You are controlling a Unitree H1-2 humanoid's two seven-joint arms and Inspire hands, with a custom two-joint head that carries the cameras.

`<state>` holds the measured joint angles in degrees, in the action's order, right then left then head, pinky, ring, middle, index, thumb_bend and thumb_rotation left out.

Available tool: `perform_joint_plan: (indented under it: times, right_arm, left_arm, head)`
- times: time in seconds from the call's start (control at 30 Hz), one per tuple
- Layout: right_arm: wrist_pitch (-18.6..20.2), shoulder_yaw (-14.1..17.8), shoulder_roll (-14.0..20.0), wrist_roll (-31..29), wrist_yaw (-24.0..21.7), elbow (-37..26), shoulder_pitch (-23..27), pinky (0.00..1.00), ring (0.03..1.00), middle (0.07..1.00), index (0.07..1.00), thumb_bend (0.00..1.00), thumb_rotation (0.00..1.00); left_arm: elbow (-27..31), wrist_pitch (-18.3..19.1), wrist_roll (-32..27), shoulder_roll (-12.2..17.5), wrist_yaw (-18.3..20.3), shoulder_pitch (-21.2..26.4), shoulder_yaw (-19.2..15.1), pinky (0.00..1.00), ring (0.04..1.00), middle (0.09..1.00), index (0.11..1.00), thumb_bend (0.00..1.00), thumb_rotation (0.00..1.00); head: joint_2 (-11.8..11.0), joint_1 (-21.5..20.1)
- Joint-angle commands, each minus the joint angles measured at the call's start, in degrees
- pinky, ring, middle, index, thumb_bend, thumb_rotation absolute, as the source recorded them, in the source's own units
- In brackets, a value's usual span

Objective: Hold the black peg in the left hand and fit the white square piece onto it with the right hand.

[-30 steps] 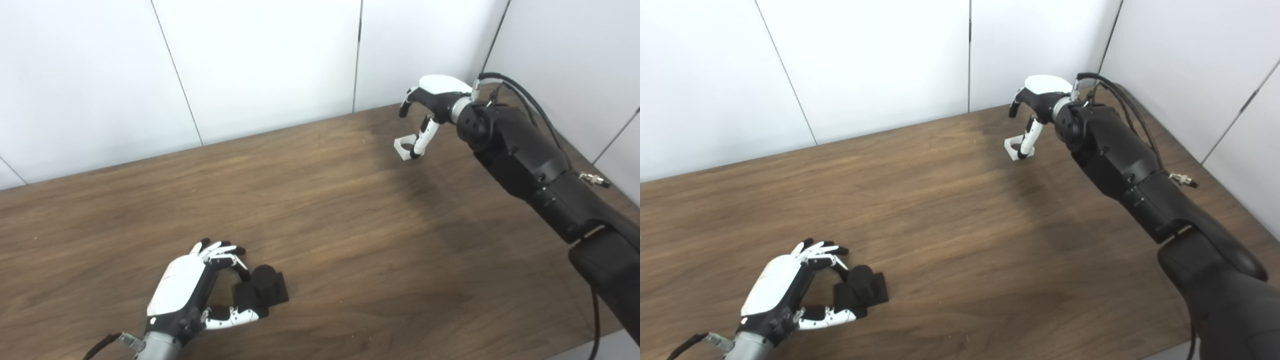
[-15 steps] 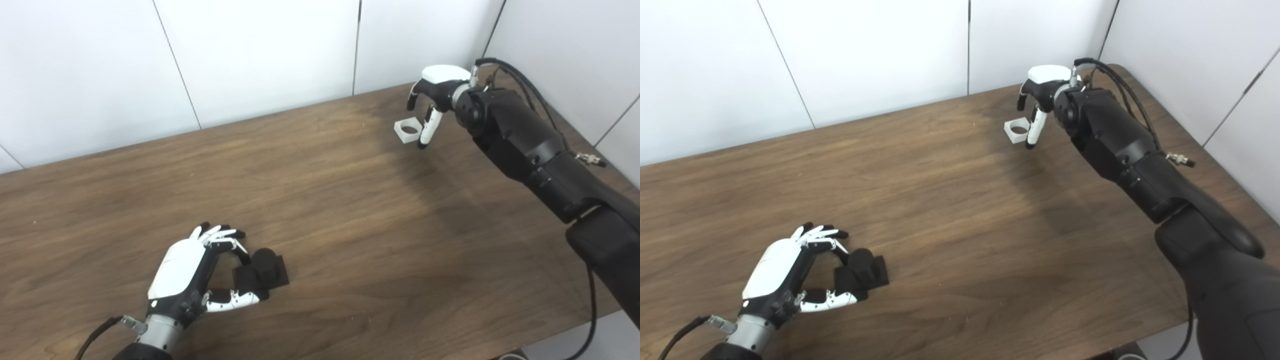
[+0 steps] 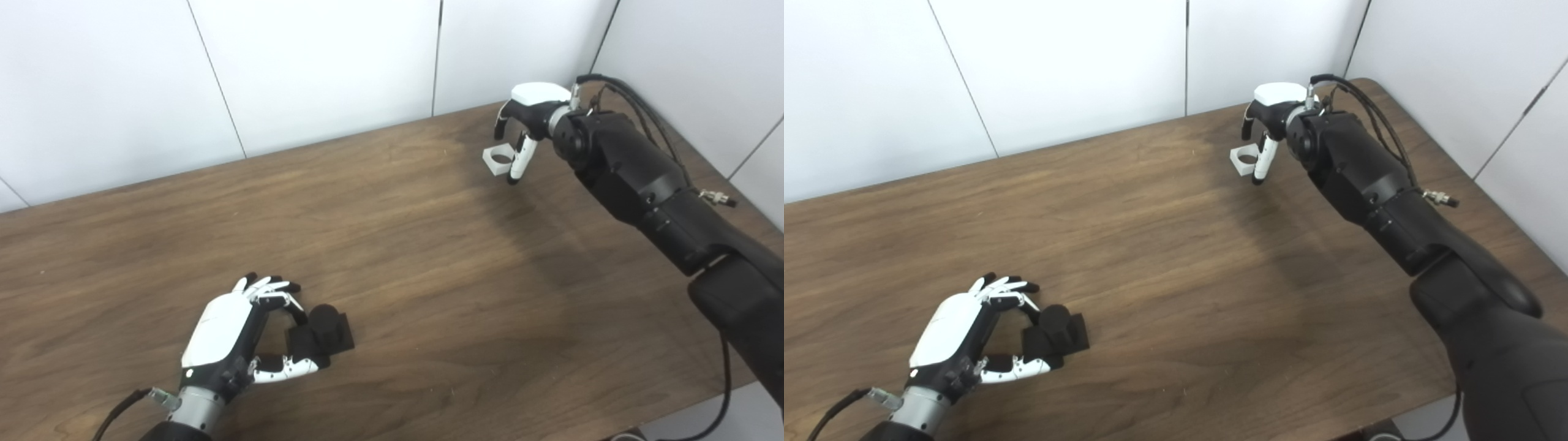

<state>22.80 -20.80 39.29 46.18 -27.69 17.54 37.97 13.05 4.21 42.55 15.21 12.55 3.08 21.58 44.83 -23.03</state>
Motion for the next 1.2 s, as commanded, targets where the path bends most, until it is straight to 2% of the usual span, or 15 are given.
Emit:
perform_joint_plan:
  times: [0.0,0.57,0.6,0.63,0.67,0.97,1.17]
  right_arm:
    - [-0.3,1.3,1.1,0.3,1.7,-1.2,1.9,0.95,0.988,0.913,0.641,0.86,0.14]
    - [-0.8,1.3,1.1,0.0,1.3,-0.6,1.3,0.94,0.973,0.885,0.594,0.84,0.13]
    - [-0.9,1.4,1.2,-0.1,1.3,-0.6,1.3,0.95,0.974,0.887,0.544,0.69,0.13]
    - [-0.8,1.5,1.2,-0.1,1.4,-0.5,1.3,0.95,0.975,0.887,0.513,0.59,0.14]
    - [-0.8,1.5,1.2,-0.1,1.4,-0.6,1.2,0.95,0.975,0.886,0.502,0.56,0.14]
    - [-4.5,2.0,1.7,-0.6,4.1,-0.4,0.0,0.94,0.947,0.827,0.485,0.53,0.13]
    - [-4.0,2.1,1.5,-0.3,3.9,-0.6,-0.7,0.92,0.942,0.829,0.486,0.52,0.13]
  left_arm:
    - [0.1,1.3,0.4,0.3,2.5,-1.4,1.0,1.00,0.879,0.799,0.485,0.52,0.05]
    - [0.8,2.5,0.5,0.3,2.8,-1.5,1.5,1.00,0.879,0.799,0.485,0.52,0.05]
    - [0.9,2.5,0.5,0.3,2.7,-1.5,1.5,1.00,0.879,0.799,0.485,0.52,0.05]
    - [0.9,2.5,0.5,0.3,2.8,-1.6,1.5,1.00,0.880,0.800,0.485,0.52,0.05]
    - [1.0,2.6,0.5,0.3,2.8,-1.6,1.5,1.00,0.880,0.800,0.485,0.52,0.05]
    - [0.9,2.4,0.6,0.4,2.6,-1.6,1.7,1.00,0.879,0.798,0.485,0.52,0.05]
    - [0.9,2.4,0.6,0.4,2.5,-1.7,1.5,1.00,0.878,0.797,0.485,0.52,0.05]
  head:
    - [0.1,0.0]
    - [0.4,0.5]
    - [0.5,0.5]
    - [0.5,0.5]
    - [0.5,0.4]
    - [0.5,0.5]
    - [0.6,0.5]
